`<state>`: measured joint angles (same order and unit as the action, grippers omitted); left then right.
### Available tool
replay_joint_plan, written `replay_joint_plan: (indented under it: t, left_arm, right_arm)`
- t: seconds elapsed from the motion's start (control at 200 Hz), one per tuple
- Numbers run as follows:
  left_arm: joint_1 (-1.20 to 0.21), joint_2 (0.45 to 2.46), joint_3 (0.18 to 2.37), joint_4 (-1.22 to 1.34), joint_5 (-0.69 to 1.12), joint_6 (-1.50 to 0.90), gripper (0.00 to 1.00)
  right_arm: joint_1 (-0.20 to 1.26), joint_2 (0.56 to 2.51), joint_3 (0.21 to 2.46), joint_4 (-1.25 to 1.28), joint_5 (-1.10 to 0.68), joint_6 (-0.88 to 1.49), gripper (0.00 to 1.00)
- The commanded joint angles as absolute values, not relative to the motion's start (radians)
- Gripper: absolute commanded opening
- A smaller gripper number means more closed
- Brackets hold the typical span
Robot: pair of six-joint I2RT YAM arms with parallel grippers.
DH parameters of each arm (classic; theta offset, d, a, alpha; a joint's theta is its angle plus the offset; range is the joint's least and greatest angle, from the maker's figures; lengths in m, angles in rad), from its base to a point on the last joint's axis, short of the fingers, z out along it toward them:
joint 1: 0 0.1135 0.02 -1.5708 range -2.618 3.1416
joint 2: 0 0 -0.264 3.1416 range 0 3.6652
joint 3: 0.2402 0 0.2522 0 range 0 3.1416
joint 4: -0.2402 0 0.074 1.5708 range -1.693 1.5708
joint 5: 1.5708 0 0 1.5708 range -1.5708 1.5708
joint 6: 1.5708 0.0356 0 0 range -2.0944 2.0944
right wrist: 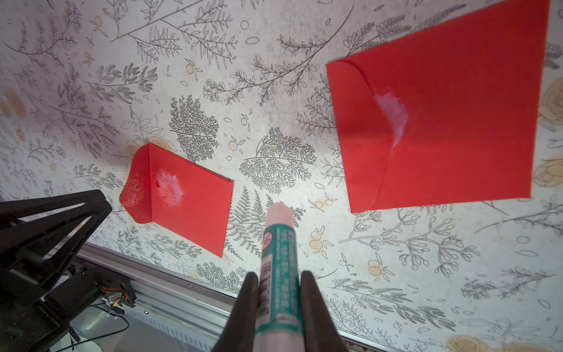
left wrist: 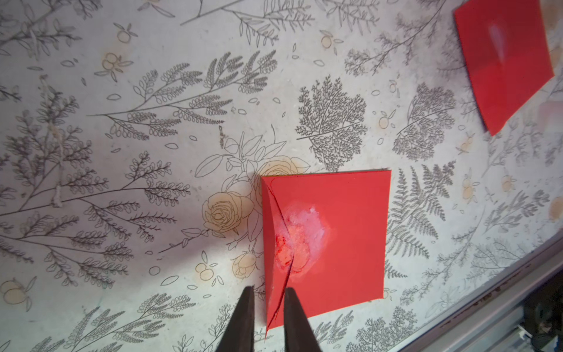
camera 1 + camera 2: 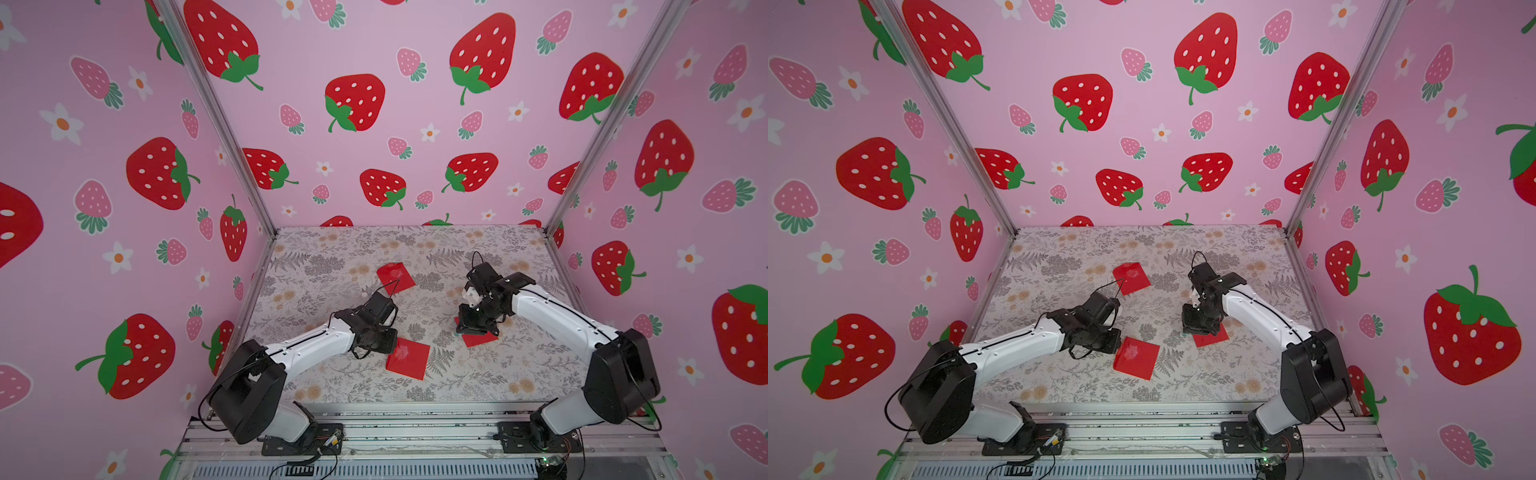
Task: Seal the envelope with a glue stick
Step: Seal the envelope at the center of the board.
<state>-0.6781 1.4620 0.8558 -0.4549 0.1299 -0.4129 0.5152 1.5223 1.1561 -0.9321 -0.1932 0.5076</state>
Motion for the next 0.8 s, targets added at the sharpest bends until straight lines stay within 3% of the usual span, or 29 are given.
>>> replay_joint_plan:
  t: [0.0,0.51,0.795]
  left_arm:
    - [-0.676,1.475,0.891,-0.503,0.116,-0.393,0.19]
    - [-0.676,1.533,0.928,-0.495,0.167,-0.372,0.18]
    - [-0.676,1.526,0.913,-0.5,0.162,-0.366,0.07]
  right_arm:
    - [0.506,1.497,1.14,-0.929,-0.219,0.494,0.0]
    - [0.502,1.466,1.109,-0.932,-0.221,0.5,0.0]
    - [0.502,1.471,1.128,-0.954,-0.216,0.503,0.0]
